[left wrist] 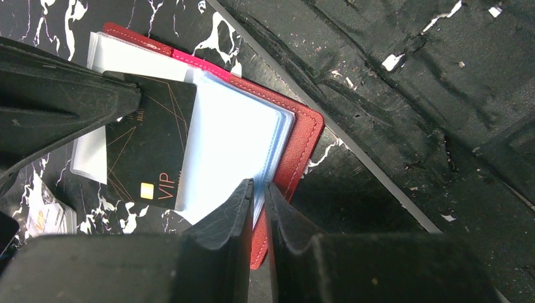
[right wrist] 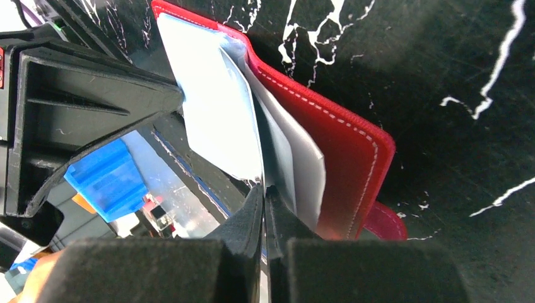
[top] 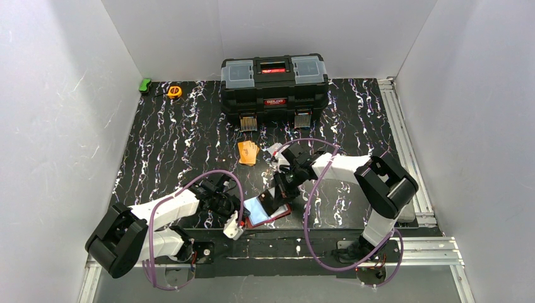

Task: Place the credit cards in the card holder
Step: Insert the credit card into the card holder.

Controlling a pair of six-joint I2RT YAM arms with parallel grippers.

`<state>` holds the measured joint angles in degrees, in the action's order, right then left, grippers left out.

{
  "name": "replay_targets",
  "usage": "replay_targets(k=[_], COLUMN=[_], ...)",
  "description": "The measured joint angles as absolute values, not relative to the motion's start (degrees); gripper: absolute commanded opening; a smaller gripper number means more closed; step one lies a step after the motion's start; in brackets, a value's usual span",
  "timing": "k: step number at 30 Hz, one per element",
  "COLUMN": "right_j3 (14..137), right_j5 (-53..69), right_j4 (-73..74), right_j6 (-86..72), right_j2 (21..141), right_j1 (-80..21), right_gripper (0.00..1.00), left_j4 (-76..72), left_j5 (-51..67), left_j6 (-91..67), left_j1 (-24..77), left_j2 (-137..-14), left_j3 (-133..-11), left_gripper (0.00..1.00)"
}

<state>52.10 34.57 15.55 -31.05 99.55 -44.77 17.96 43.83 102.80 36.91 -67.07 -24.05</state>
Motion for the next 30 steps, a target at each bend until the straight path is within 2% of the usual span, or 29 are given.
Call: replay_targets(k=[3,5,8,12,30], right_j3=[53.34,53.84,53.91,54.65,63.79], right_j5=[33.01,31.88,29.93,29.41,17.50], right_j4=[16.82,17.23,18.33,19.84,28.64], right_j6=[-31.16,-31.16,-31.22,-31.35,-27.29], right_j2=[99.70,99.85,100.03,100.03,101.65], right_j1=[-45.93,-46.70,-47.51,-48.29,-55.72], right_gripper=[0.18,0.32,0.46,0.57,0.55], left_j4=[17.91,17.89,17.50,17.19,16.27], left_j5=[43.86,43.88,43.83,43.72,43.66], left_j6=[102.45,102.37,102.24,102.15,101.56], left_j1=[36.95,36.97,37.10,37.26,37.36], left_j2=[-67.09,-67.09,-67.09,-67.09,-67.29], left_j3=[-24.05,-24.05,-24.05,-24.05,-24.05], left_gripper=[0.11,0.11,0.11,0.11,0.11])
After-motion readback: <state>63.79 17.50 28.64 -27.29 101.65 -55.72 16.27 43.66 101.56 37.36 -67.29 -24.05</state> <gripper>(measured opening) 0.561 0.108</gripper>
